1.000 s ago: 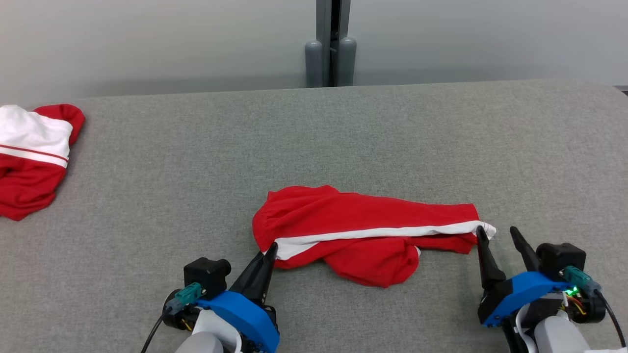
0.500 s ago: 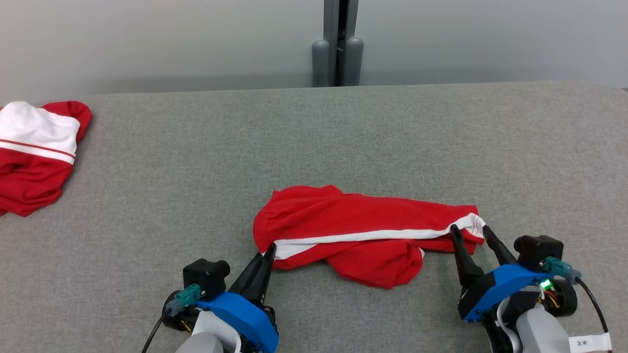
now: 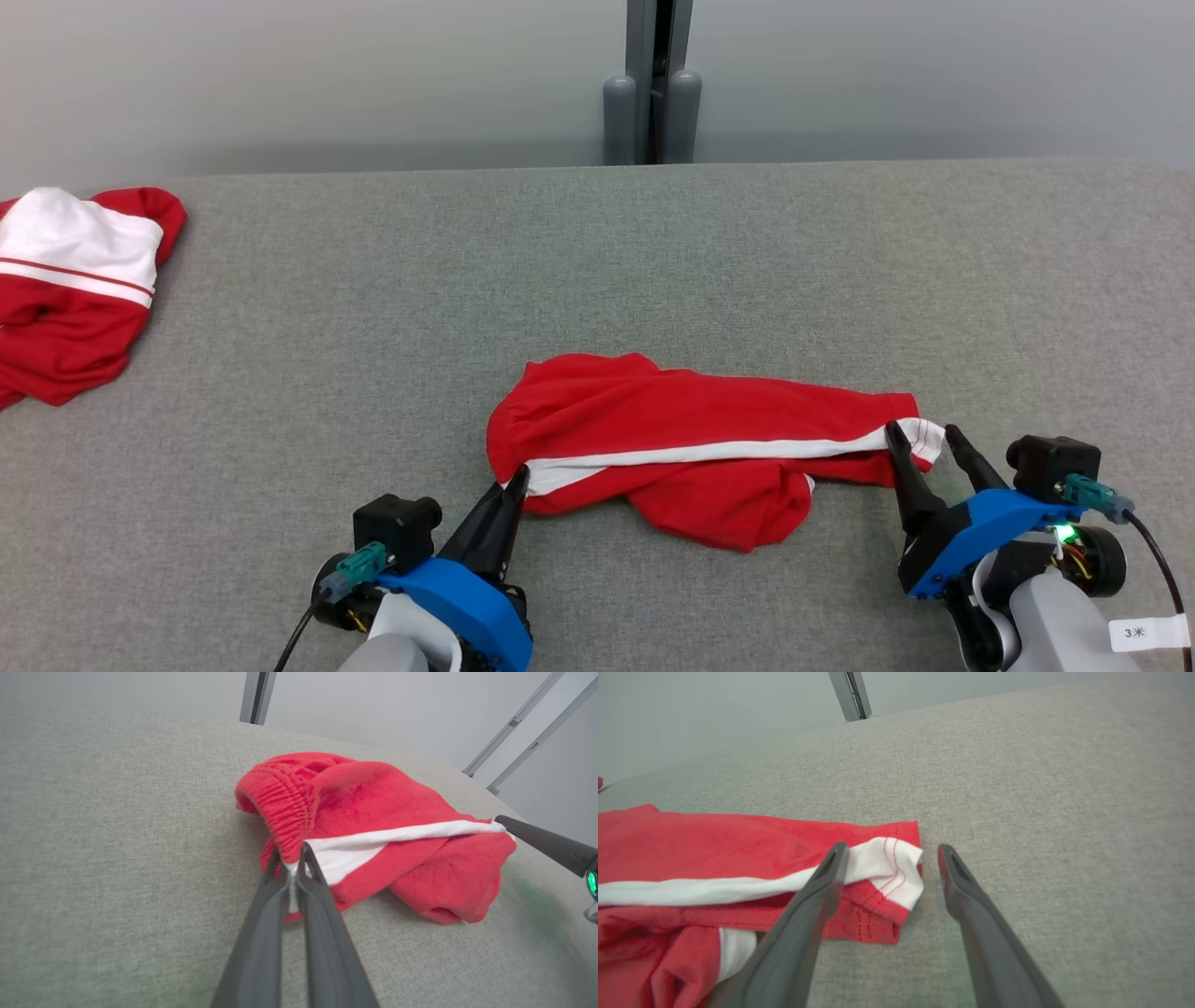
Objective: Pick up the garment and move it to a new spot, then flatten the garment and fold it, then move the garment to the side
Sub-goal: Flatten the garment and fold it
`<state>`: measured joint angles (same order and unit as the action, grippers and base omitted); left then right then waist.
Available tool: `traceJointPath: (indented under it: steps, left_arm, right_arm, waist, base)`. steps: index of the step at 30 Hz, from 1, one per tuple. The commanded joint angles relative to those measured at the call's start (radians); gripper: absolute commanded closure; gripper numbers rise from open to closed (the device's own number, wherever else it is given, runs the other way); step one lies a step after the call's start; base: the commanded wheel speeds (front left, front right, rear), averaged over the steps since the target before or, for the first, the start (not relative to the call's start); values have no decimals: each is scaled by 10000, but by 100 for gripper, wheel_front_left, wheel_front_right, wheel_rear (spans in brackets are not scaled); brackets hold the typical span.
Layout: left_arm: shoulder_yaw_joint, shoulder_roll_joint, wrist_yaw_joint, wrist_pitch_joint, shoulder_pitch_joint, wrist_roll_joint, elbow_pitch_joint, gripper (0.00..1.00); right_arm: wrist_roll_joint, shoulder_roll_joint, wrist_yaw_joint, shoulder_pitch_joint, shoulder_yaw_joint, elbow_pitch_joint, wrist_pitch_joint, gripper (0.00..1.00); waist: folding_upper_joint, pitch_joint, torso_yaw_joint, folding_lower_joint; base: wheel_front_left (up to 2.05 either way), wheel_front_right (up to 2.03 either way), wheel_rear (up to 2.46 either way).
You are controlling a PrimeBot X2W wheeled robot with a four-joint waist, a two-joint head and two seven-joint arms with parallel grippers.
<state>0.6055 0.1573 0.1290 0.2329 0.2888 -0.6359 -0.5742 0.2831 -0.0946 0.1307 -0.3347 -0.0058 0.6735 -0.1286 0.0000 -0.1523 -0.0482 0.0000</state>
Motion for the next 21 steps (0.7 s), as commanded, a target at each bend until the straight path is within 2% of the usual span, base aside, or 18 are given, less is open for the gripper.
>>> traceJointPath:
  steps: [1, 2, 3, 5, 9, 12, 21]
  left_arm:
    - [48, 72, 25, 58, 174, -43, -27, 100]
    - [57, 75, 25, 66, 167, -50, -34, 100]
    - [64, 77, 25, 72, 159, -47, -43, 100]
    - [83, 84, 25, 76, 145, -37, -61, 100]
    - [116, 90, 25, 98, 128, -39, -97, 100]
    - [120, 108, 25, 113, 88, -57, -101, 100]
    - [-103, 243, 8, 208, 368, -177, 620, 100]
  right_arm:
    - [70, -6, 1, -233, 50, 148, 2, 4]
    - [105, -11, 1, -264, 86, 241, 1, 8]
    - [125, -37, 1, -306, 146, 339, 17, 19]
    - [227, -84, 1, -385, 240, 526, 52, 46]
    - [471, -146, 1, -526, 430, 836, 101, 73]
    - [640, -247, 1, -589, 543, 956, -11, 100]
    - [751, -640, 1, -807, 952, 436, -539, 100]
  waist:
    - [0, 9, 22, 0]
    - [0, 17, 31, 0]
    - [0, 24, 37, 0]
    - [0, 45, 47, 0]
    - [0, 92, 65, 0]
    - [0, 141, 52, 0]
    - [0, 390, -58, 0]
  base:
    - [0, 0, 0]
    - [0, 0, 0]
    - [0, 0, 0]
    - [0, 0, 0]
    - [0, 0, 0]
    - [0, 0, 0]
    - [0, 0, 0]
